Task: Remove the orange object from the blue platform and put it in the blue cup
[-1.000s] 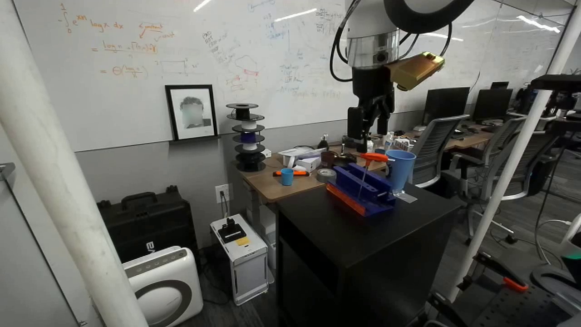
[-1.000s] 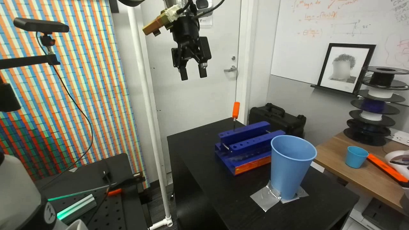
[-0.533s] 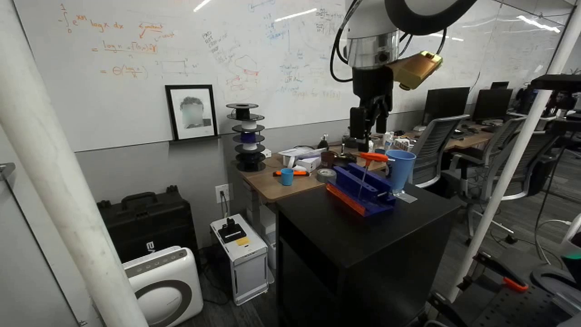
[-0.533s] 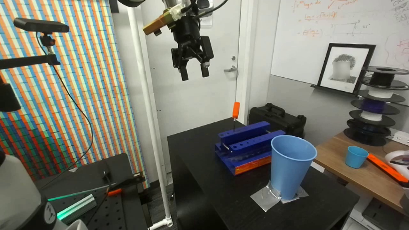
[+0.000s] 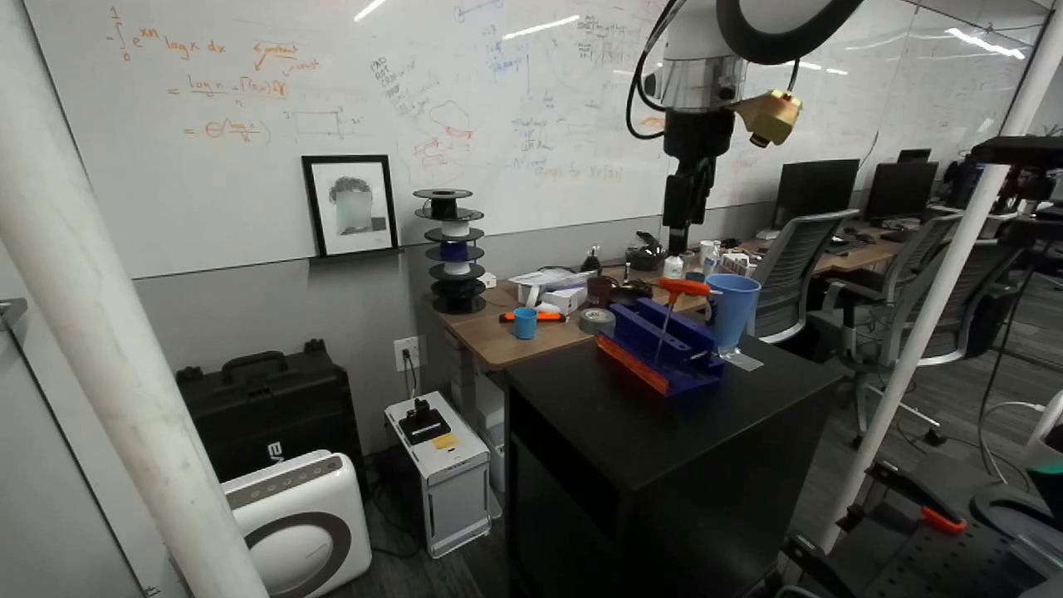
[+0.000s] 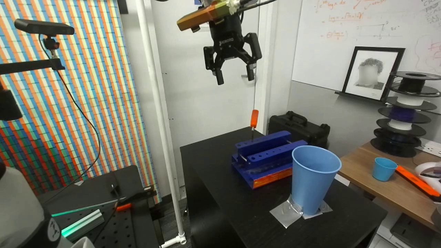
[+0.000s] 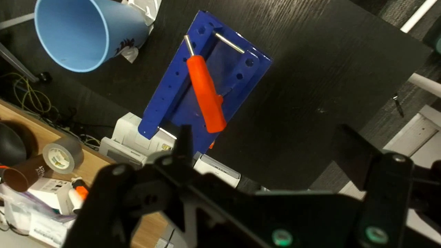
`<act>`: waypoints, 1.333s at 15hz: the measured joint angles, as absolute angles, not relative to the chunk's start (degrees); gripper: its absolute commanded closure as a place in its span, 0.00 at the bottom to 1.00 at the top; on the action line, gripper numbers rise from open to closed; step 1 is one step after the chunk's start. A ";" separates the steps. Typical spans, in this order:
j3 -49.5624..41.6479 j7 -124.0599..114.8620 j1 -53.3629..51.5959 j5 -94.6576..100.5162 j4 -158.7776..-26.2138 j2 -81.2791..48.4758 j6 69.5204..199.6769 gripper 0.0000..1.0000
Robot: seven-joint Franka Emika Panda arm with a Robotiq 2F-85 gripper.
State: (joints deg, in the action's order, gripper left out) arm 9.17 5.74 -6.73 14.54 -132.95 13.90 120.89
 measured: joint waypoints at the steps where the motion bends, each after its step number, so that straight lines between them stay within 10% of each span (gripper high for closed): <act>1: 8.18 7.59 -6.70 14.51 -132.99 13.74 121.59 0.00; 15: 3.52 21.25 -5.68 10.67 -133.19 4.32 128.73 0.00; 16: 3.46 21.64 -5.45 10.40 -133.20 3.95 128.75 0.21; 20: 3.44 22.57 -4.88 10.26 -133.30 3.00 129.82 0.49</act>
State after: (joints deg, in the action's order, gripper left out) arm 3.44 22.57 -4.88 10.26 -133.30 3.00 129.82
